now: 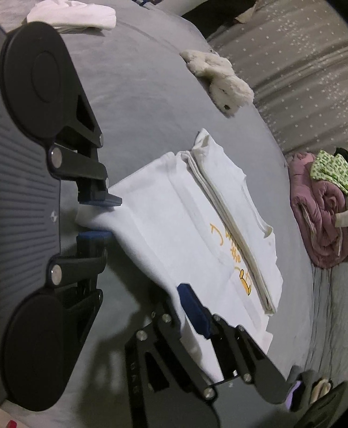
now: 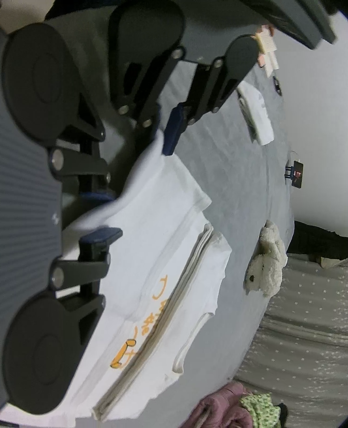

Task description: Fold clothes

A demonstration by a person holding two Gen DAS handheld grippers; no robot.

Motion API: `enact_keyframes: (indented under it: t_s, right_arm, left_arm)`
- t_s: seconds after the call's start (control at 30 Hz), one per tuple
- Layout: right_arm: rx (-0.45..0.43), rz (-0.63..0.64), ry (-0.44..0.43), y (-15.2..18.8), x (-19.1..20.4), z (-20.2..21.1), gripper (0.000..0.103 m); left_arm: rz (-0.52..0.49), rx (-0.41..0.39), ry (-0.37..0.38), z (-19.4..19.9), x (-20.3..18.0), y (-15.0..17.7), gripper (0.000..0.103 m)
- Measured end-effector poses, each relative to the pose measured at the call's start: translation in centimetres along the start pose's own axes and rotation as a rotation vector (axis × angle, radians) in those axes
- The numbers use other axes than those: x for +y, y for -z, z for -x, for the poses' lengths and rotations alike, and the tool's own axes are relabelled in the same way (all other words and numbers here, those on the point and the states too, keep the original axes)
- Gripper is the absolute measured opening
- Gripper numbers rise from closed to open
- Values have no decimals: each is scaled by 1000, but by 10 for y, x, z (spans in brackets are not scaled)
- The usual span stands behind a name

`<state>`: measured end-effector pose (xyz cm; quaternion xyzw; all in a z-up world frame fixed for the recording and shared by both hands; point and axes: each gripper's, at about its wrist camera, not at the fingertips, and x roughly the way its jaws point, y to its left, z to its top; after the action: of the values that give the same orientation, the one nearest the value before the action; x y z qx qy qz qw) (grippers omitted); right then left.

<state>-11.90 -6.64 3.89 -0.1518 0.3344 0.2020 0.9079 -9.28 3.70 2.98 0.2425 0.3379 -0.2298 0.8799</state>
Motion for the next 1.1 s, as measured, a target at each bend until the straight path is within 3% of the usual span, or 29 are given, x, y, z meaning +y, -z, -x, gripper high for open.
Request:
enact_keyframes:
  t_s: [0.23,1.1]
  right_arm:
    - [18,86,68,12,3,0,24]
    - [106,93,311,74,-67,47,30]
  left_arm:
    - [40,2,10,-1,5,-1,18]
    - [106,14,7,0,8,-2,18]
